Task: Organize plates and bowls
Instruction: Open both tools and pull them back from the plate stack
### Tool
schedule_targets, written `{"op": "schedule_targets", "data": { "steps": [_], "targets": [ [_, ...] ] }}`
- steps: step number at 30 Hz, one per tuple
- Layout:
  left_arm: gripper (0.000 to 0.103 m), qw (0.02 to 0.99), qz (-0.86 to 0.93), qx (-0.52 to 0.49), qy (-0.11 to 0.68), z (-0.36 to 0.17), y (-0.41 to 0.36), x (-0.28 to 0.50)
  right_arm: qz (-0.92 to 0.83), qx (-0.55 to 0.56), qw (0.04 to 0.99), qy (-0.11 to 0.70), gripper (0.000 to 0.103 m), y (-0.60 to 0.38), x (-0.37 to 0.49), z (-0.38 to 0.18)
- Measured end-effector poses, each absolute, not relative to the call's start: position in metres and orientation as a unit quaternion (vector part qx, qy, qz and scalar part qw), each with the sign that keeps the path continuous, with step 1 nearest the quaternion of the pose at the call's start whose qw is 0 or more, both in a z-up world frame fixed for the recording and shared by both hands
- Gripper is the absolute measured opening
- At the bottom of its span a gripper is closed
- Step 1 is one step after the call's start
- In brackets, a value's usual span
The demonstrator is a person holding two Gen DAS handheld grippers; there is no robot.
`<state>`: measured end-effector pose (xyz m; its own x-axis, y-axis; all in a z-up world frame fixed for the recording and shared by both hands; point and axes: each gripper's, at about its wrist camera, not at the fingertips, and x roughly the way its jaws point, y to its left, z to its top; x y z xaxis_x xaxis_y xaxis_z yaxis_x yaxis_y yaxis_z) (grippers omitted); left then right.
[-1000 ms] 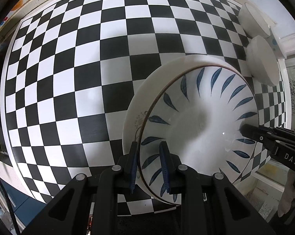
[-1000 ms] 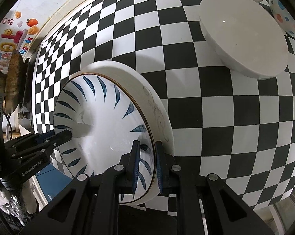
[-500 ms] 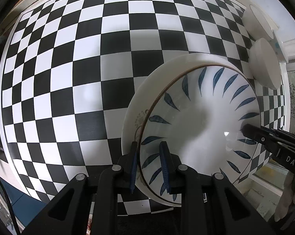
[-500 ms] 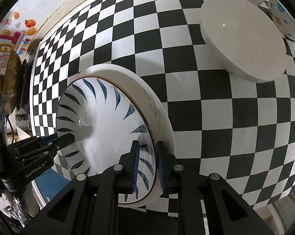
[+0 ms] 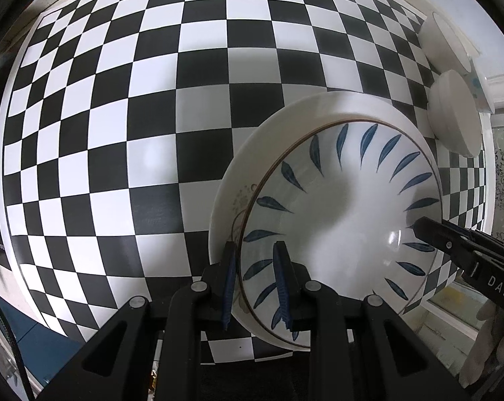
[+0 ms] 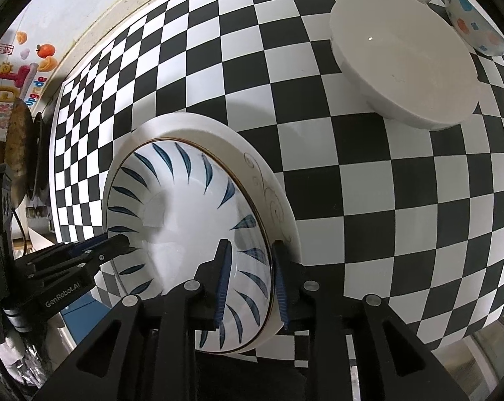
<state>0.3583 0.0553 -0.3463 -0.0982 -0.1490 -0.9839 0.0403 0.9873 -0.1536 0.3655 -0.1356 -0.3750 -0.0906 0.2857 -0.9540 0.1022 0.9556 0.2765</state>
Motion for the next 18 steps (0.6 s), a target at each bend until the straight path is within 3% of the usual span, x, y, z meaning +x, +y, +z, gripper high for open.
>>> {"op": "schedule_targets", "data": {
  "steps": [10, 12, 18],
  "targets": [
    [0.022, 0.699, -0.059, -0.023, 0.713, -0.32, 0.059, 0.341, 0.062, 0.098, 0.698, 0.706, 0.035, -0.129, 0.36, -0.339],
    [0.023, 0.709, -0.061, -0.021, 0.702, -0.309, 0.059, 0.334, 0.064, 0.086, 0.709, 0.697, 0.039, -0.122, 0.354, -0.325],
    [0.033, 0.747, -0.072, -0.013, 0.661, -0.267, 0.059, 0.312, 0.079, 0.071, 0.735, 0.669, 0.068, -0.103, 0.327, -0.285]
  ]
}}
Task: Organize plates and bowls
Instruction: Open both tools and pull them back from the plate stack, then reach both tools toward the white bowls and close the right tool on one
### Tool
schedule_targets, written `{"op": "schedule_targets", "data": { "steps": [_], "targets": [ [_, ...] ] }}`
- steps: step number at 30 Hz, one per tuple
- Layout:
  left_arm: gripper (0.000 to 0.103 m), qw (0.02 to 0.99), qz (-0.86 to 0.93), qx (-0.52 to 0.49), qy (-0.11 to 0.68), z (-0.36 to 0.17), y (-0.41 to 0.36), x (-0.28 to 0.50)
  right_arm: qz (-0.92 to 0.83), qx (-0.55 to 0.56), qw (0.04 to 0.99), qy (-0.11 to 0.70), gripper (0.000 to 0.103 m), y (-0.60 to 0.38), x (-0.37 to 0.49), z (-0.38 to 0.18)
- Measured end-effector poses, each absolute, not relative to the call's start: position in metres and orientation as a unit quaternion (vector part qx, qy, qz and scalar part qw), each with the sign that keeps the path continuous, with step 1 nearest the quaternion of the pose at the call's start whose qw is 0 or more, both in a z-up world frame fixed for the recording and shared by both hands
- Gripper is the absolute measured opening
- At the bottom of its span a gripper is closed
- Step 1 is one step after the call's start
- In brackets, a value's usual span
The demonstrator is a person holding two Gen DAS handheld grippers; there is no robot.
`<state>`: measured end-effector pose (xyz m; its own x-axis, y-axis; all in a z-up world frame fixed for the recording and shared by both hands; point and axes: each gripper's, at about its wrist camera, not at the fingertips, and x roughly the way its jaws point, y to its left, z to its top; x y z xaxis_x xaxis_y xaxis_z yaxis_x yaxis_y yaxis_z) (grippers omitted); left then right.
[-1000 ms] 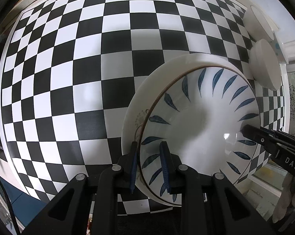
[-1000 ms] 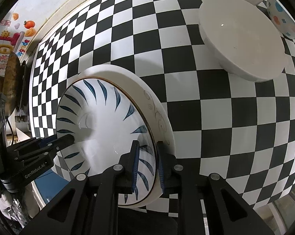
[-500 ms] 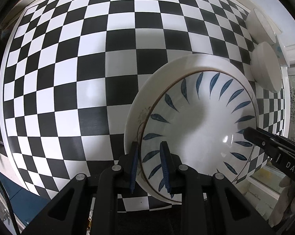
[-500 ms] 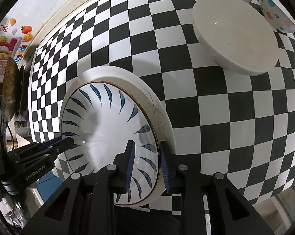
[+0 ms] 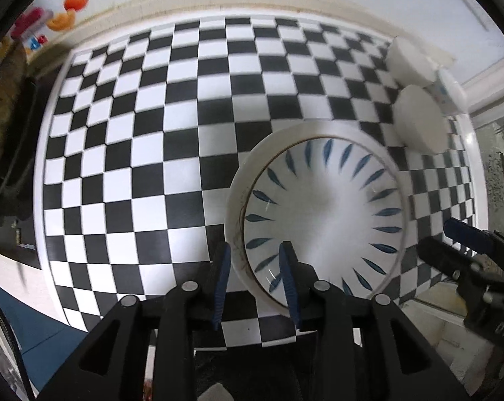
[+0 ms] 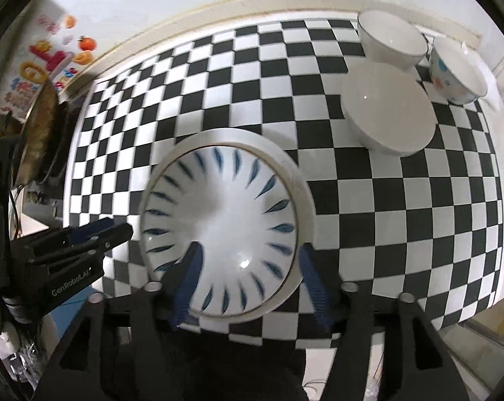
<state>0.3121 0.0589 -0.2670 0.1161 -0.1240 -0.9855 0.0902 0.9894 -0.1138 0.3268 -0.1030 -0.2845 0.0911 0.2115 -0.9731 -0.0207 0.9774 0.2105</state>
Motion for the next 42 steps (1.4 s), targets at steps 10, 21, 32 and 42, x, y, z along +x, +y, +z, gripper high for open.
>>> {"op": "schedule_targets", "data": {
  "steps": [10, 21, 32, 42],
  "targets": [
    [0.075, 0.798, -0.081, -0.009, 0.597, -0.192, 0.071, 0.271, 0.042, 0.051, 0.793, 0.605, 0.085, -0.088, 0.27, -0.204],
    [0.075, 0.821, -0.083, -0.01, 0.565, -0.134, 0.079, 0.22, 0.033, 0.048, 0.831, 0.553, 0.086, -0.079, 0.213, -0.124],
    [0.075, 0.836, -0.095, -0.002, 0.54, -0.099, 0.077, 0.186, 0.04, 0.043, 0.846, 0.53, 0.086, -0.065, 0.177, -0.082],
    [0.075, 0.842, -0.086, -0.022, 0.533, -0.102, 0.073, 0.199, 0.051, 0.086, 0.858, 0.503, 0.086, -0.082, 0.173, -0.074]
  ]
}}
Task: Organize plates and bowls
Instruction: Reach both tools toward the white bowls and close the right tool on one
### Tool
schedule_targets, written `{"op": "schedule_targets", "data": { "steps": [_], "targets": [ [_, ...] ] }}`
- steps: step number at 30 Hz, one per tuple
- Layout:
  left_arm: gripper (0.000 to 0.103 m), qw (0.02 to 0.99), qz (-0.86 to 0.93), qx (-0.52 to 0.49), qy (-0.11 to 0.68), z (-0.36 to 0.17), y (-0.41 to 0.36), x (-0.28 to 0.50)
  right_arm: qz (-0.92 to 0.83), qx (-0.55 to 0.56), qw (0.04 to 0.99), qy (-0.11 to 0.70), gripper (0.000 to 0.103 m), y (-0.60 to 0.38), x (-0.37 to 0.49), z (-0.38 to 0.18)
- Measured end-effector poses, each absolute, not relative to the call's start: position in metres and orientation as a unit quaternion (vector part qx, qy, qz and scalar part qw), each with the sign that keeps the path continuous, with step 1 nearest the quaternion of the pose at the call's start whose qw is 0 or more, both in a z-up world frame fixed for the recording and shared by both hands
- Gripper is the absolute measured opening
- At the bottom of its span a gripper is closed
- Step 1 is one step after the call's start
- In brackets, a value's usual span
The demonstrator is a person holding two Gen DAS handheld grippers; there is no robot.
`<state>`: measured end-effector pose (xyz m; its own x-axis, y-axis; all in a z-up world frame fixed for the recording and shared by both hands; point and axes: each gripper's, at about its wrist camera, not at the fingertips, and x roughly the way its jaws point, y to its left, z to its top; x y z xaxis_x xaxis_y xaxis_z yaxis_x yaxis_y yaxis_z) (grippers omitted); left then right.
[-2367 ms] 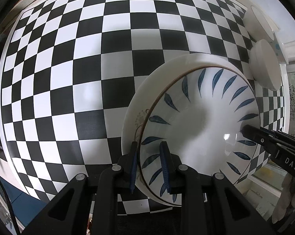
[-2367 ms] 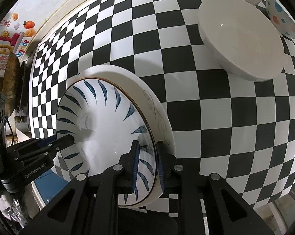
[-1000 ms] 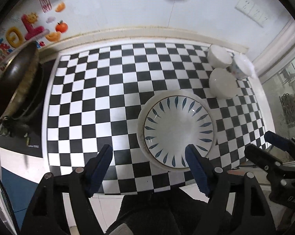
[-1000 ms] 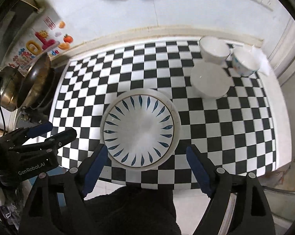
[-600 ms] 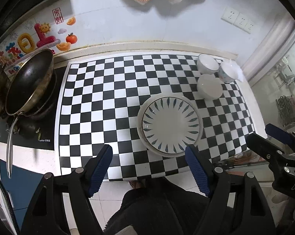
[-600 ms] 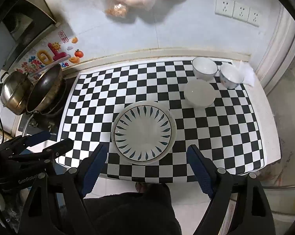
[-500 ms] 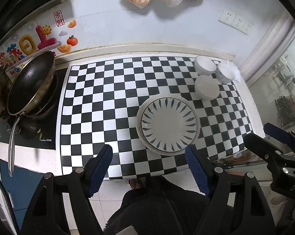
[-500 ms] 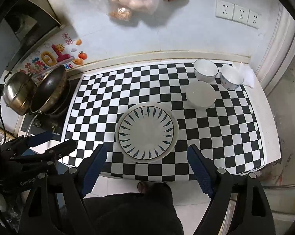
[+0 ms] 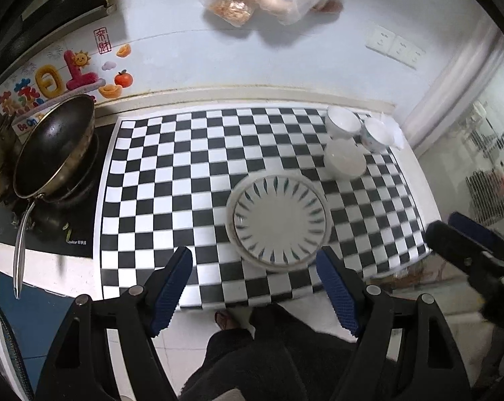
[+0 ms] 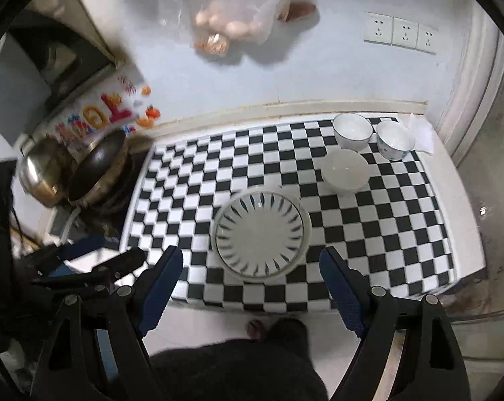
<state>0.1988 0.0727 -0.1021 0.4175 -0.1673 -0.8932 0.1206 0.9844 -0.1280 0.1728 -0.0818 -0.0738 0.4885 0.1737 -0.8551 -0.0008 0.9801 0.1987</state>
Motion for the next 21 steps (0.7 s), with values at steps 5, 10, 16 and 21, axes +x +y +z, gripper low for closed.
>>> {"op": "schedule_targets", "data": {
  "steps": [5, 10, 16, 21],
  "targets": [
    [0.075, 0.838, -0.077, -0.043, 0.539, -0.117, 0.062, 0.242, 0.019, 0.139, 0.85, 0.508, 0.086, -0.135, 0.205, -0.096],
    [0.075, 0.819, -0.085, -0.048, 0.566, -0.149, 0.019, 0.303, -0.01, 0.179, 0.827, 0.533, 0.086, -0.201, 0.255, -0.142],
    [0.075, 0.762, -0.106, -0.048, 0.638, -0.221, -0.056, 0.382, -0.02, 0.205, 0.787, 0.581, 0.078, -0.278, 0.328, -0.223],
    [0.075, 0.724, -0.1, -0.048, 0.68, -0.283, -0.103, 0.43, -0.004, 0.211, 0.749, 0.628, 0.062, -0.317, 0.382, -0.29]
  ]
}}
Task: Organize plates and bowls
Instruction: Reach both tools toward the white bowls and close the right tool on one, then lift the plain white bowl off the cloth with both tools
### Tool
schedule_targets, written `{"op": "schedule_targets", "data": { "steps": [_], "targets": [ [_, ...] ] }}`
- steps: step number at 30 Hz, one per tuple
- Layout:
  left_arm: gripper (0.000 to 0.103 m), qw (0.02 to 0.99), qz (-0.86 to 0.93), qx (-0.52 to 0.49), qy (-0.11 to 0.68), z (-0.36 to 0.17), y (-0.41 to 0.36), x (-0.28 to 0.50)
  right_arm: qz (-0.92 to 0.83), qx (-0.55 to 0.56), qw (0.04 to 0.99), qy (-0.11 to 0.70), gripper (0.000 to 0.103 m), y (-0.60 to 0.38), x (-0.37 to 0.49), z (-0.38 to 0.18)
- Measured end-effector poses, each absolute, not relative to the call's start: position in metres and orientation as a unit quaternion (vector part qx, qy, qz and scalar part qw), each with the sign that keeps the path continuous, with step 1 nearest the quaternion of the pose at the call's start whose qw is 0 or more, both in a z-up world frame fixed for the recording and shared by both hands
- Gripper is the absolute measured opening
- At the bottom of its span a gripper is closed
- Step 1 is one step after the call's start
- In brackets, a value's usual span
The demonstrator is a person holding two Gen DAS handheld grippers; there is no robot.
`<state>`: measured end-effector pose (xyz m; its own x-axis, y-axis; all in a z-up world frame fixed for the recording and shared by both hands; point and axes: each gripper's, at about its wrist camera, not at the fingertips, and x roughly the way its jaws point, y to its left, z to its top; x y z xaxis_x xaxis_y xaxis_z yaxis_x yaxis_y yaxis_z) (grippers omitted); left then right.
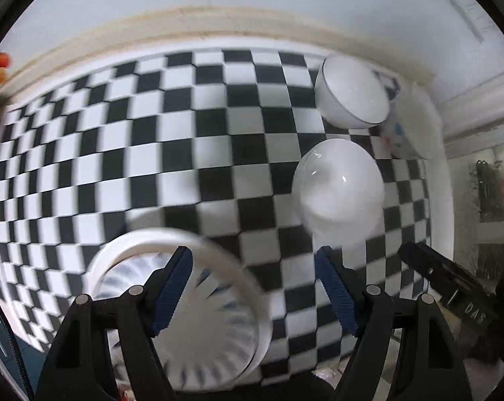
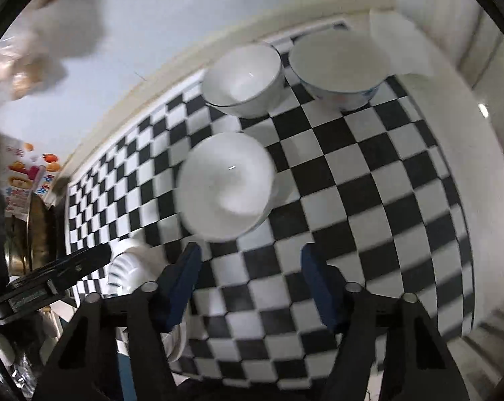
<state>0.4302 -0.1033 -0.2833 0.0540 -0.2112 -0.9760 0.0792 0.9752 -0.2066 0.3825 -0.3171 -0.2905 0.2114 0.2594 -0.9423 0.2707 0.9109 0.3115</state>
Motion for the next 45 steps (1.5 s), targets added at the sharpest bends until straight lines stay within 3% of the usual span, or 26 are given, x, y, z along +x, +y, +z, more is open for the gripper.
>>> {"op": "schedule_targets", "data": {
  "steps": [4, 7, 11, 12, 31, 45],
  "targets": [
    [0.061, 0.697, -0.098, -0.058, 0.708, -0.323, -0.126, 0.457, 0.02, 0.214, 0.721, 0.658, 0.05, -0.331, 0.419, -0.337],
    [0.029, 0.679, -0.103, -0.055, 0.724, -0.342, -0.139, 0.467, 0.03, 0.209, 0.706, 0.676, 0.038, -0.332, 0.438, -0.363],
    [0.023, 0.677, -0.111, -0.055, 0.725, -0.352, -0.15, 0.475, 0.045, 0.216, 0.687, 0.692, 0.016, -0.334, 0.453, -0.386],
    [0.022, 0.675, -0.114, -0.056, 0.727, -0.352, -0.152, 0.474, 0.05, 0.216, 0.685, 0.694, 0.016, -0.333, 0.456, -0.388],
    [0.021, 0.684, -0.176, -0.007, 0.708, -0.296, -0.183, 0.399, 0.055, 0.17, 0.7, 0.691, 0.014, -0.335, 0.39, -0.32],
    [0.021, 0.656, -0.189, 0.035, 0.73, -0.323, -0.2, 0.347, 0.034, 0.187, 0.683, 0.705, 0.014, -0.351, 0.33, -0.332]
  ]
}}
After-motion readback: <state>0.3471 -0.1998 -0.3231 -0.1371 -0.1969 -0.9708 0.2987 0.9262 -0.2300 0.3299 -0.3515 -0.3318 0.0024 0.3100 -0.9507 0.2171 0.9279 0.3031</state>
